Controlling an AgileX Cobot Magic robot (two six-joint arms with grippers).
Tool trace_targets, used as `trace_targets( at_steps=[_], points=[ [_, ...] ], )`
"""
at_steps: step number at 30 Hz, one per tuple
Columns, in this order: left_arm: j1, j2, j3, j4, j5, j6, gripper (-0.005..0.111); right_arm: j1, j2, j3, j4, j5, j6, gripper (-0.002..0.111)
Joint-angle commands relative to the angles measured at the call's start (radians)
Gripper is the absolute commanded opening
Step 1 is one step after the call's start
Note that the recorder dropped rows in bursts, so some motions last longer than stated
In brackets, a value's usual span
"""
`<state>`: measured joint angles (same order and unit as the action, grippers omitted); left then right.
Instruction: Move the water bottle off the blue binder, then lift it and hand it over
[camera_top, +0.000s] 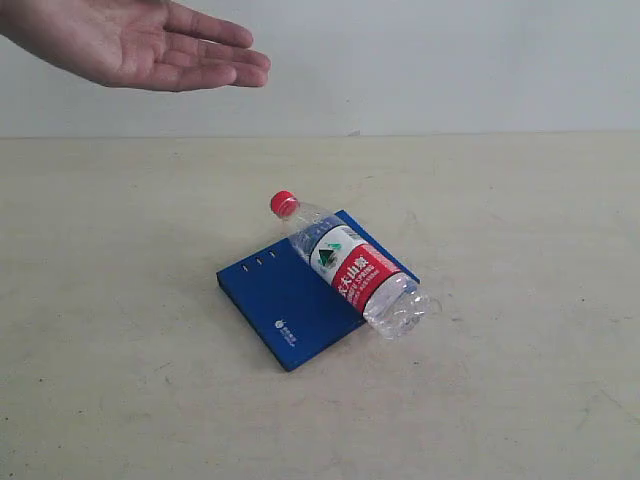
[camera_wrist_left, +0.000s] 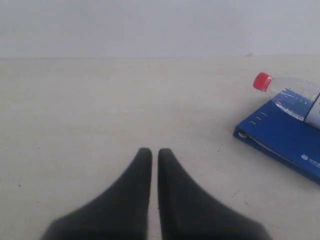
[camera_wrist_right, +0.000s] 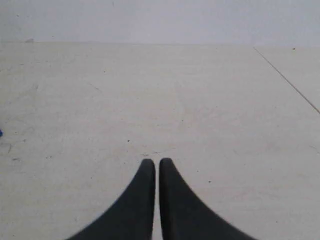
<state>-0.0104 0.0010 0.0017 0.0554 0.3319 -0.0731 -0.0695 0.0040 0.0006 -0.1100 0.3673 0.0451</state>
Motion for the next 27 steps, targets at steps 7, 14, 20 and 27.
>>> trace_targets(
  at_steps=[7,14,20,27],
  points=[
    [0.002,-0.001,-0.002,0.006,-0.015,0.004,0.004,-0.002,-0.004,-0.001,0.0,-0.034,0.112,0.0],
    [0.002,-0.001,-0.002,0.006,-0.015,0.004,0.004,-0.002,-0.004,-0.001,0.0,-0.087,0.14,0.0],
    [0.002,-0.001,-0.002,0.006,-0.015,0.004,0.004,-0.002,-0.004,-0.001,0.003,-0.414,0.146,0.0],
    [0.002,-0.001,-0.002,0.006,-0.015,0.004,0.004,-0.002,-0.004,-0.001,0.003,-0.591,0.15,0.0]
  ],
)
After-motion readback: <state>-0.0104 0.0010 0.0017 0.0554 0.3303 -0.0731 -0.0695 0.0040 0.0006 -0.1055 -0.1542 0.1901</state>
